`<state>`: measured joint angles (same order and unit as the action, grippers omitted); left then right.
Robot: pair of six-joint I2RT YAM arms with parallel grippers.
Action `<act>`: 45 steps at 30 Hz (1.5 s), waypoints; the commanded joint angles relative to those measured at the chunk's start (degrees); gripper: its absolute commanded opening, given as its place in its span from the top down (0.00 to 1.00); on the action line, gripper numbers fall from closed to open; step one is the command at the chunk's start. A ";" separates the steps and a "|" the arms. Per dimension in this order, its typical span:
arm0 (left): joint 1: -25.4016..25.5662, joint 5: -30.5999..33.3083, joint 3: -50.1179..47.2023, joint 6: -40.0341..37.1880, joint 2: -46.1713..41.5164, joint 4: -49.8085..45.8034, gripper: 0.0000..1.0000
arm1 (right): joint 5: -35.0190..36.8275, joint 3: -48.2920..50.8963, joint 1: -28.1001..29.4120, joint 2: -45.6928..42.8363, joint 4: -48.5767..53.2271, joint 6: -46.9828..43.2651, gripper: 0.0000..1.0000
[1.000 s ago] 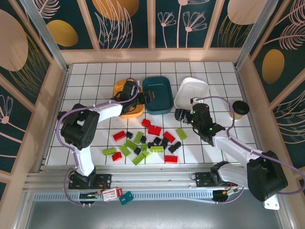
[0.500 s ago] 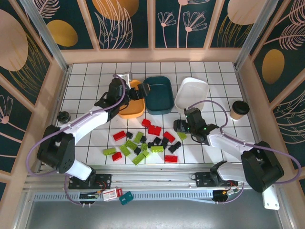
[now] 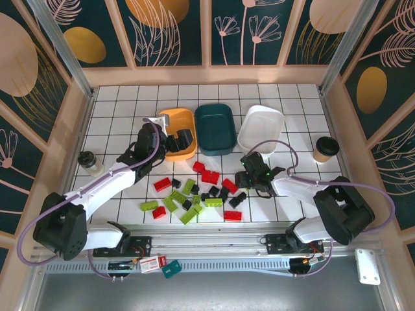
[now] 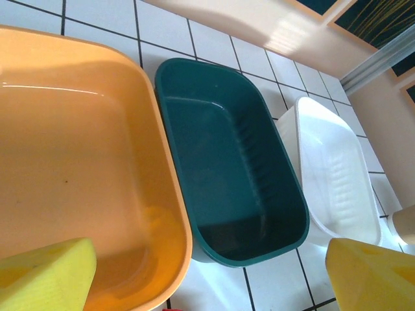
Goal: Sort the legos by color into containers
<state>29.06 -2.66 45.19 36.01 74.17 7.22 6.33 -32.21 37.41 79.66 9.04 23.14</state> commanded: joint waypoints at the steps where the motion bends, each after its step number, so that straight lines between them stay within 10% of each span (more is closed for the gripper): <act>1: 0.03 1.66 -1.31 -0.37 -1.64 -0.81 0.09 | -0.92 -0.33 0.83 1.56 -0.41 1.43 0.50; 7: 0.03 2.72 -1.80 -0.94 -3.13 -2.55 0.09 | 0.20 -1.01 0.72 -2.74 -1.22 0.94 0.76; 14: 0.03 4.27 -3.73 -0.22 -5.58 -3.26 0.09 | 0.68 -9.39 -7.94 -8.42 -1.82 -1.67 0.80; 23: 0.09 6.34 -5.71 0.77 -8.89 -6.25 0.08 | -1.76 -25.72 -20.42 13.80 -6.16 -2.99 0.81; 37: 0.10 9.82 -7.83 0.20 -14.10 -10.32 0.08 | -3.98 -37.21 -16.81 29.64 -4.84 -6.17 0.83; 42: 0.04 11.55 -7.70 0.29 -14.82 -12.50 0.08 | -1.94 -36.20 -16.50 28.32 -5.08 -4.88 0.74; 45: 0.04 12.26 -7.50 0.76 -15.36 -14.14 0.08 | -0.70 -34.84 -16.63 26.47 -4.73 -4.19 0.49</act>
<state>29.06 7.90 37.80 36.25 60.01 -3.97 3.73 -67.94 20.97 108.79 4.05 18.35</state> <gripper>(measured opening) 0.923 0.462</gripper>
